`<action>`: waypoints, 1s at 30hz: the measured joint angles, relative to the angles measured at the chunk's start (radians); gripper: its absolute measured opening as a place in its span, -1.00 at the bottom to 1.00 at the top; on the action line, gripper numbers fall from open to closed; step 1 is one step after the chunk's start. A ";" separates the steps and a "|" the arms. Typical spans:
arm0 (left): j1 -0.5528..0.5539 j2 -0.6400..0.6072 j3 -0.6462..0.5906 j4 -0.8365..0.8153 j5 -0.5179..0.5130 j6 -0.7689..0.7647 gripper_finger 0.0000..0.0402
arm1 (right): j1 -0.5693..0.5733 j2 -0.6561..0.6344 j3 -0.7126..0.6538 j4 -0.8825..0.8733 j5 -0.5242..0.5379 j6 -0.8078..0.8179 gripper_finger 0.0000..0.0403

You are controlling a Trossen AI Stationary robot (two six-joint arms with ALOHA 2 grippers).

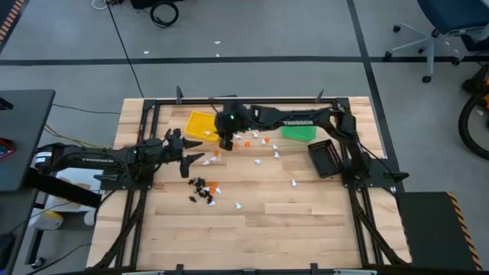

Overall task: Sort Halloween decoration
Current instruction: Put the white ghost toy into the yellow bin

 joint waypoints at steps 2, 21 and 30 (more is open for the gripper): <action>0.000 0.000 0.000 0.000 0.000 0.000 -0.02 | 0.018 -0.039 -0.080 0.034 0.029 0.013 -0.24; -0.001 0.000 0.000 0.026 0.000 0.026 -0.02 | 0.125 -0.351 -0.812 0.625 0.155 0.218 -0.24; 0.000 0.000 0.000 0.040 0.000 0.020 -0.02 | 0.170 -0.359 -0.904 0.723 0.162 0.201 -0.24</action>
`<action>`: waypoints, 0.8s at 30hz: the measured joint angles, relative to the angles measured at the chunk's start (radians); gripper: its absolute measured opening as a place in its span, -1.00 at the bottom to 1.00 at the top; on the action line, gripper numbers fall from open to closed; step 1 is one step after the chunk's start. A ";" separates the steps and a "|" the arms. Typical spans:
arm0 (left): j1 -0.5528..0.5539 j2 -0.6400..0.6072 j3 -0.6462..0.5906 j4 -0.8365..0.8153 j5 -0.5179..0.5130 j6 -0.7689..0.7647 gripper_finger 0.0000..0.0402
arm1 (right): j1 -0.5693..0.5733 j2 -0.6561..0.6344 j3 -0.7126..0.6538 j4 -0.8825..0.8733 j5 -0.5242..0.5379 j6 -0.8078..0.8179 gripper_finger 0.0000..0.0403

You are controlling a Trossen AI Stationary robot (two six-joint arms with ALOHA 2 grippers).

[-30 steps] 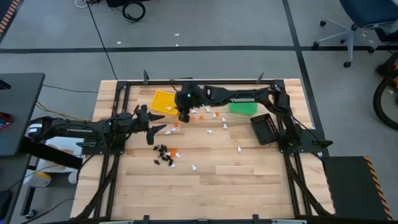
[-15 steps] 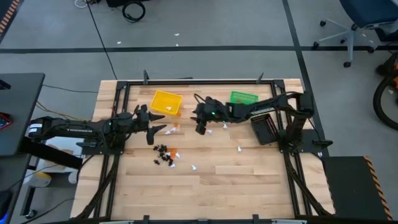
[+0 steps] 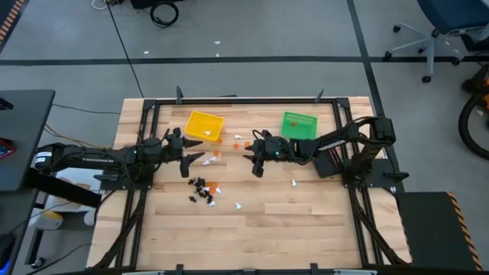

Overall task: Sort Halloween decoration
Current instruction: Put the white ghost toy into the yellow bin

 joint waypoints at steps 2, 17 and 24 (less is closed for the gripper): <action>0.000 0.000 0.000 0.010 0.000 0.000 -0.02 | 0.005 0.000 0.000 0.002 0.000 0.000 -0.24; 0.000 0.000 0.000 0.009 0.001 -0.009 -0.02 | 0.023 -0.001 0.000 -0.044 0.000 0.032 -0.03; 0.000 0.000 0.000 0.009 0.001 -0.005 -0.02 | 0.052 0.011 -0.078 0.038 0.019 0.045 0.17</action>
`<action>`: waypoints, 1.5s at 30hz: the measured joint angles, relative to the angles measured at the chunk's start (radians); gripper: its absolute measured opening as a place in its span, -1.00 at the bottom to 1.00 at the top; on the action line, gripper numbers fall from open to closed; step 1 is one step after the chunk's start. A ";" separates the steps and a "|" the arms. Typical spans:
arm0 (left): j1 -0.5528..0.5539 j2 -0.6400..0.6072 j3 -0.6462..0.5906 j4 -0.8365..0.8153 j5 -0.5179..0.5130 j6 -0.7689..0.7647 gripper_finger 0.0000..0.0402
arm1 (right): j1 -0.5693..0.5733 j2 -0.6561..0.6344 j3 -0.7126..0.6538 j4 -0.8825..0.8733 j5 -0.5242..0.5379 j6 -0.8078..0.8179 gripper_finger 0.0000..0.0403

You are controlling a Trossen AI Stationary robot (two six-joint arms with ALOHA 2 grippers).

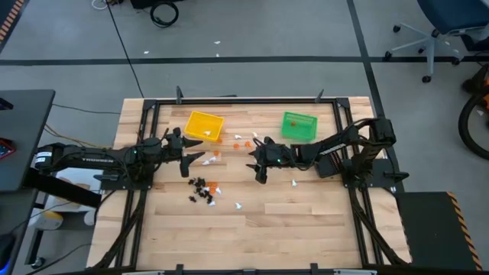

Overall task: Sort Halloween decoration
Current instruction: Put the white ghost toy into the yellow bin

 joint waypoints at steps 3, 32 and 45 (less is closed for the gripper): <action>0.000 0.000 0.000 0.002 0.000 0.001 -0.02 | -0.001 0.019 -0.107 0.199 0.018 0.004 0.17; 0.000 0.000 0.000 0.058 0.000 0.022 -0.02 | -0.031 0.355 -0.196 0.642 0.049 -0.023 -0.40; 0.000 0.000 0.000 0.058 0.000 0.022 -0.02 | -0.014 0.361 -0.139 0.610 0.001 -0.030 -0.72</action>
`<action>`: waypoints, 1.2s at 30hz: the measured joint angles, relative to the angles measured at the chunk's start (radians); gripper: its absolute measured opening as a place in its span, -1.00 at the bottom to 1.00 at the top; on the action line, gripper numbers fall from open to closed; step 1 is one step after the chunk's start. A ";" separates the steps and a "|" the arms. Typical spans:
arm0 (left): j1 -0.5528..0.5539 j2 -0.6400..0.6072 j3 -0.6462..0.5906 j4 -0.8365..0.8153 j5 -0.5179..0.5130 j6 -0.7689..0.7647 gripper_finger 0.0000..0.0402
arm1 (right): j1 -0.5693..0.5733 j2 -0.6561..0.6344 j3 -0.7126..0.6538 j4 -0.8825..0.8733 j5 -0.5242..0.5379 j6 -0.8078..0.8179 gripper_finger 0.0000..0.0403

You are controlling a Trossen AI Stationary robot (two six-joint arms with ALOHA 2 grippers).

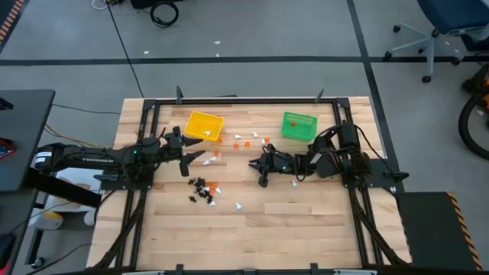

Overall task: Sort Halloween decoration
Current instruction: Put the white ghost toy into the yellow bin

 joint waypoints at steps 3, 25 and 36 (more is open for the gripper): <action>0.000 0.000 0.000 0.000 0.000 0.000 -0.02 | 0.002 0.003 0.056 -0.051 -0.009 -0.018 -0.70; 0.001 -0.001 0.141 -0.241 0.000 -0.056 -0.02 | -0.110 0.013 0.579 -0.386 -0.189 -0.195 -0.70; 0.002 -0.014 0.166 -0.262 -0.006 -0.081 -0.02 | -0.172 0.229 0.924 -0.476 -0.088 -0.111 -0.70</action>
